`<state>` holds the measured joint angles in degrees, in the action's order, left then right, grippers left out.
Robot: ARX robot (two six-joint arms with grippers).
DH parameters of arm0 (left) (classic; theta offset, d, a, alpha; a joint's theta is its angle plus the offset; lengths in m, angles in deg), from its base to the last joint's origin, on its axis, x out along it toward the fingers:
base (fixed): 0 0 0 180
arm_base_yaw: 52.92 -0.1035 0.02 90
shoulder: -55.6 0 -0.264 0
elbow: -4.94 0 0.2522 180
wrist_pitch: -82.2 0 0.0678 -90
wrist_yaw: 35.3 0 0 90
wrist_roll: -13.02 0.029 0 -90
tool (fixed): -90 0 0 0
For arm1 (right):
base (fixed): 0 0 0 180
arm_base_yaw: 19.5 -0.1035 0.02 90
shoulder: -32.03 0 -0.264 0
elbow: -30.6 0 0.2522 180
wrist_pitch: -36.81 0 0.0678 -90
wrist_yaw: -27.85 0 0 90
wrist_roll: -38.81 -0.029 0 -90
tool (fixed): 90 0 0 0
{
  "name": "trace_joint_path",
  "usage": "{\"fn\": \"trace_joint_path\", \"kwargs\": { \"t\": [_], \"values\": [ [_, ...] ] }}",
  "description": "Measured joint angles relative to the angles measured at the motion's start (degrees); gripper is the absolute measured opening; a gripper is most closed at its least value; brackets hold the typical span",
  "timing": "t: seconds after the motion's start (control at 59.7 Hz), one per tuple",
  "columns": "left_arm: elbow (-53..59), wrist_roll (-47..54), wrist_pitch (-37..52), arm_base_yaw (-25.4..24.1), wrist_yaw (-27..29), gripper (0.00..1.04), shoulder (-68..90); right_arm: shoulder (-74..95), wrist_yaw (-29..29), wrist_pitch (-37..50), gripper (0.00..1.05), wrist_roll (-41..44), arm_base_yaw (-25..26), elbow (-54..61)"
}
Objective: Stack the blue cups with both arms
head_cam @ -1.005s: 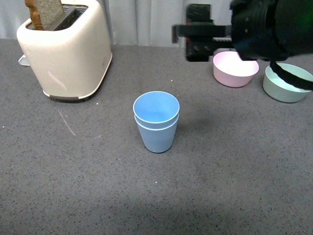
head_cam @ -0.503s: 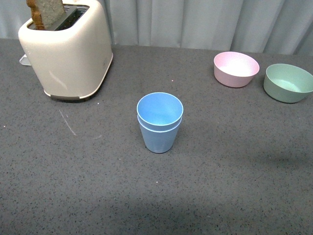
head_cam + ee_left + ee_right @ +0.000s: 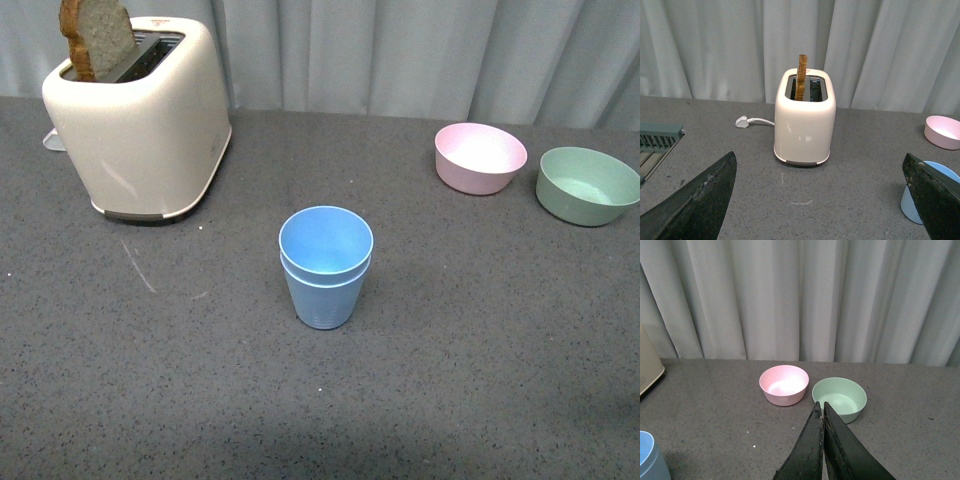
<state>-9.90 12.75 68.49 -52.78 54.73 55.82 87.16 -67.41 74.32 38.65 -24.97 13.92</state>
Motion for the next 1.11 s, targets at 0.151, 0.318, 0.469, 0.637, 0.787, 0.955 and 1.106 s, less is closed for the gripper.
{"fn": "trace_joint_path", "kwargs": {
  "t": [0.151,0.318,0.469,0.637,0.787,0.955,1.106],
  "values": [
    [0.0,0.0,0.0,0.0,0.0,0.98,0.0,-7.3,4.8,-5.9,0.01,0.0,4.6,1.5],
    [0.0,0.0,0.0,0.0,0.0,0.98,0.0,-14.3,5.2,-11.8,0.01,0.0,5.3,2.3],
    [0.0,0.0,0.0,0.0,0.0,0.98,0.0,-20.3,5.2,-17.2,0.01,0.0,5.3,2.6],
    [0.0,0.0,0.0,0.0,0.0,0.98,0.0,-26.1,5.2,-22.6,0.01,0.0,5.3,2.8],
    [0.0,0.0,0.0,0.0,0.0,0.98,0.0,-31.1,5.2,-27.3,0.01,0.0,5.3,2.8],
    [0.0,0.0,0.0,0.0,0.0,0.98,0.0,-36.5,5.2,-32.5,0.01,0.0,5.3,2.8],
    [0.0,0.0,0.0,0.0,0.0,0.98,0.0,-40.0,5.2,-35.9,0.01,0.0,5.3,2.8]
  ]
}}
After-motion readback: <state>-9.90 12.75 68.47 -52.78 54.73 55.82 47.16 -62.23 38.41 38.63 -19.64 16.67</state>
